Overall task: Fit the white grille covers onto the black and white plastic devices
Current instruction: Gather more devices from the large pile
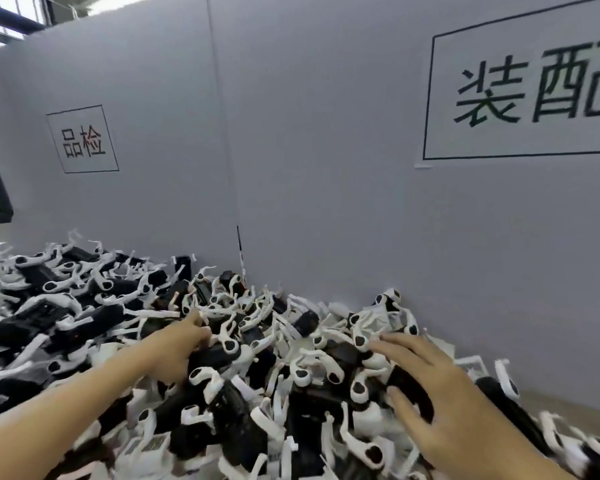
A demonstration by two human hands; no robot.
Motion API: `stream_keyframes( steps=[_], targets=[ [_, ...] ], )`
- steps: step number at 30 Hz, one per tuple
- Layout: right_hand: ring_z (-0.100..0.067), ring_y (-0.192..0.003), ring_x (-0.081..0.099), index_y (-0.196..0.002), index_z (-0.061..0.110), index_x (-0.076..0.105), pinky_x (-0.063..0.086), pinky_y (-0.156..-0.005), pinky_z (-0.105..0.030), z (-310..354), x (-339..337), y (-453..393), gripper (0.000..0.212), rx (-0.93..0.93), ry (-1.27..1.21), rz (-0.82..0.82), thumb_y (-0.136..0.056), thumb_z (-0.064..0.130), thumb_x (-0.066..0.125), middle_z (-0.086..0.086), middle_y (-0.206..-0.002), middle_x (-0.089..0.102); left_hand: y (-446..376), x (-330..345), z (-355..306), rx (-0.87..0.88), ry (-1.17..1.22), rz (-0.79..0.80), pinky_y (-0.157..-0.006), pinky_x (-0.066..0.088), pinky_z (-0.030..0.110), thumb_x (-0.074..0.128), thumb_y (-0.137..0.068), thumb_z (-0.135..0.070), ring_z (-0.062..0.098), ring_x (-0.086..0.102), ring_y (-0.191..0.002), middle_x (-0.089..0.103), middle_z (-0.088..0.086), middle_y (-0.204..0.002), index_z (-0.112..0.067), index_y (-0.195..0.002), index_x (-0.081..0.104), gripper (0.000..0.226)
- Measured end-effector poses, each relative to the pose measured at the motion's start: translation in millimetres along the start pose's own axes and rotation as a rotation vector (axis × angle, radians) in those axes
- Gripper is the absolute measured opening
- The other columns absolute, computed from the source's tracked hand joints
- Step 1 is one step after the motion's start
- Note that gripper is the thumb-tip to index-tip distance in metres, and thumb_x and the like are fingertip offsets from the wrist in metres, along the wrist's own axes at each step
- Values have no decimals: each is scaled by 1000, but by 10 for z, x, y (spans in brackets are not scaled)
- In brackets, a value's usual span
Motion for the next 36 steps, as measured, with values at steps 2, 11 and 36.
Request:
stream_keyframes(
  steps=[2, 11, 36],
  targets=[
    [14, -129, 38, -129, 64, 44, 32, -99, -11, -144, -229, 172, 56, 50, -45, -105, -93, 25, 63, 37, -136, 42, 85, -76, 6, 2, 116, -72, -80, 46, 22, 66, -71, -13, 12, 52, -92, 38, -1, -112, -18, -106, 59, 35],
    [-9, -102, 58, -108, 40, 62, 42, -89, -29, -1208, -917, 986, 32, 521, -25, -295, -92, 12, 63, 9, -111, 64, 92, -1217, -904, -194, 678, -402, -49, 51, 28, 82, -75, -48, 18, 68, -53, 72, -1, -73, -24, -87, 63, 34],
    [-8, -121, 50, -137, 45, 45, 29, -95, -29, -1851, -505, 1865, 45, 662, 254, -265, -94, 36, 55, 19, -120, 59, 424, 26, -4475, 417, 273, -501, -81, 42, 30, 42, -98, -31, 16, 53, -96, 57, -6, -96, -22, -98, 55, 16]
  ],
)
Point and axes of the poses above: each hand's wrist, its own y-axis away from the middle knuckle, its own x-axis out of the palm, z = x × y, the point moved 4 cm from there along -y, towards the middle knuckle
